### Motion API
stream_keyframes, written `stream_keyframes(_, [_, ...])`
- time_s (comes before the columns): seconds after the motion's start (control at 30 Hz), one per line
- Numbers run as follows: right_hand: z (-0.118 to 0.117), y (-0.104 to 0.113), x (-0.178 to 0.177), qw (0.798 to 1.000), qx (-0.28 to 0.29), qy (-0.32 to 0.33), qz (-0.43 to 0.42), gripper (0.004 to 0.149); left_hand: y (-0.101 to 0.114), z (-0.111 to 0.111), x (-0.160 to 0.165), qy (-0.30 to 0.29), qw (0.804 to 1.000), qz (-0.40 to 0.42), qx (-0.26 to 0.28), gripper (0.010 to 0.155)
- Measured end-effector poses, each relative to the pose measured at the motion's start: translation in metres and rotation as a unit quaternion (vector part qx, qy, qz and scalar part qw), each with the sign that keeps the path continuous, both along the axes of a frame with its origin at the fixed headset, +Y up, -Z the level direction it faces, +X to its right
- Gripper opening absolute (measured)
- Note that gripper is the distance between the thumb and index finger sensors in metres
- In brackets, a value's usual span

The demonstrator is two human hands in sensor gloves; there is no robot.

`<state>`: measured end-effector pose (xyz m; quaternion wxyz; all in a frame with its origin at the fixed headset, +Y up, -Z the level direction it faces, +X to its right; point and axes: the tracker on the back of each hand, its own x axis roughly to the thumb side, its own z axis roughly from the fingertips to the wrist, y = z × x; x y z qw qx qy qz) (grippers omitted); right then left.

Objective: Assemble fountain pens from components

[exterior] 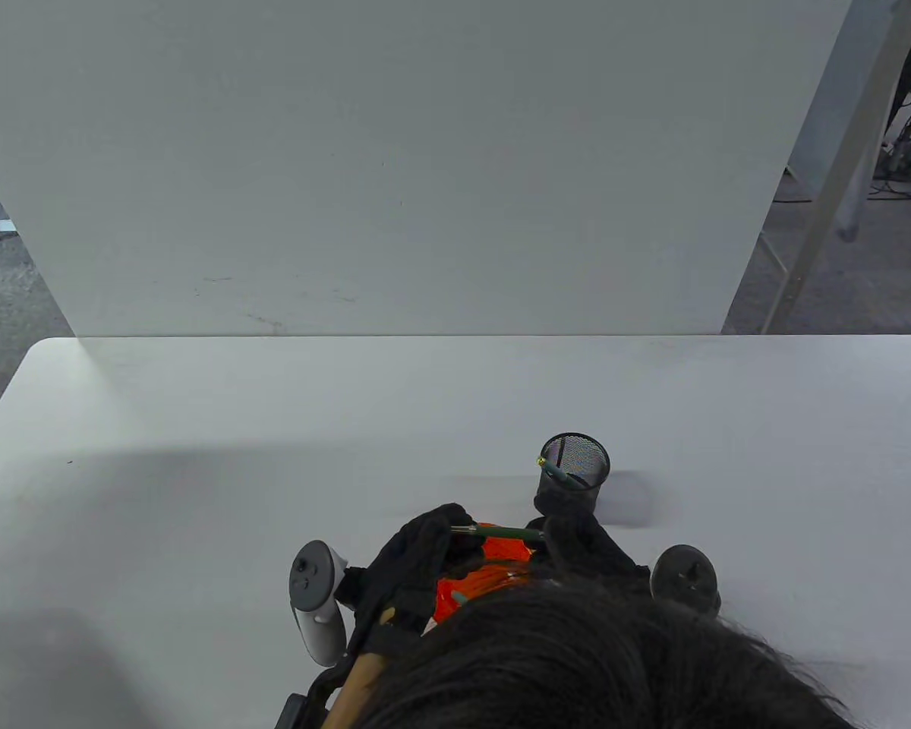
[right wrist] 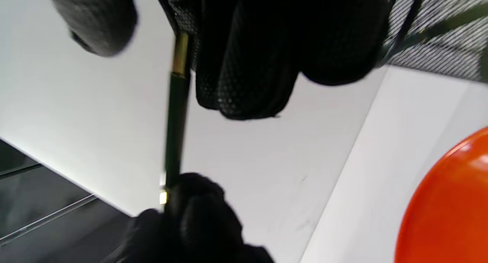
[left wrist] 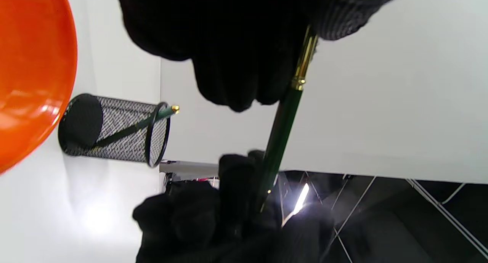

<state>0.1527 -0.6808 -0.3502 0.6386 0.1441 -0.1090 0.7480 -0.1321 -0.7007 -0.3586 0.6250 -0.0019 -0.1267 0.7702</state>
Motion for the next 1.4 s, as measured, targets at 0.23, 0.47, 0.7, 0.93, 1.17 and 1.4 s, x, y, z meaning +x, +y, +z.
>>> stream_keyframes(0.23, [0.004, 0.009, 0.002, 0.999, 0.028, -0.034, 0.027, 0.043, 0.001, -0.004, 0.001, -0.019, 0.999, 0.027, -0.009, 0.045])
stream_keyframes(0.47, [0.001, 0.001, 0.003, 0.995, 0.008, -0.059, 0.081, 0.044, 0.004, 0.002, 0.005, 0.001, 0.999, -0.032, 0.016, 0.046])
stream_keyframes(0.7, [0.006, 0.005, -0.002, 0.979, 0.03, -0.136, 0.148, 0.044, 0.0, -0.002, 0.008, -0.024, 1.0, -0.02, -0.002, 0.045])
stream_keyframes(0.93, [0.006, 0.011, 0.004, 0.975, 0.037, -0.191, 0.109, 0.05, 0.008, -0.003, 0.016, -0.053, 0.998, -0.019, 0.001, 0.045])
stream_keyframes(1.17, [0.007, 0.014, 0.002, 0.992, 0.024, -0.115, 0.039, 0.057, 0.006, 0.0, 0.016, -0.048, 0.999, 0.01, -0.021, 0.045])
stream_keyframes(1.4, [0.005, 0.008, -0.006, 0.997, 0.015, -0.013, 0.078, 0.046, -0.004, 0.0, 0.005, -0.02, 0.999, 0.035, -0.032, 0.045])
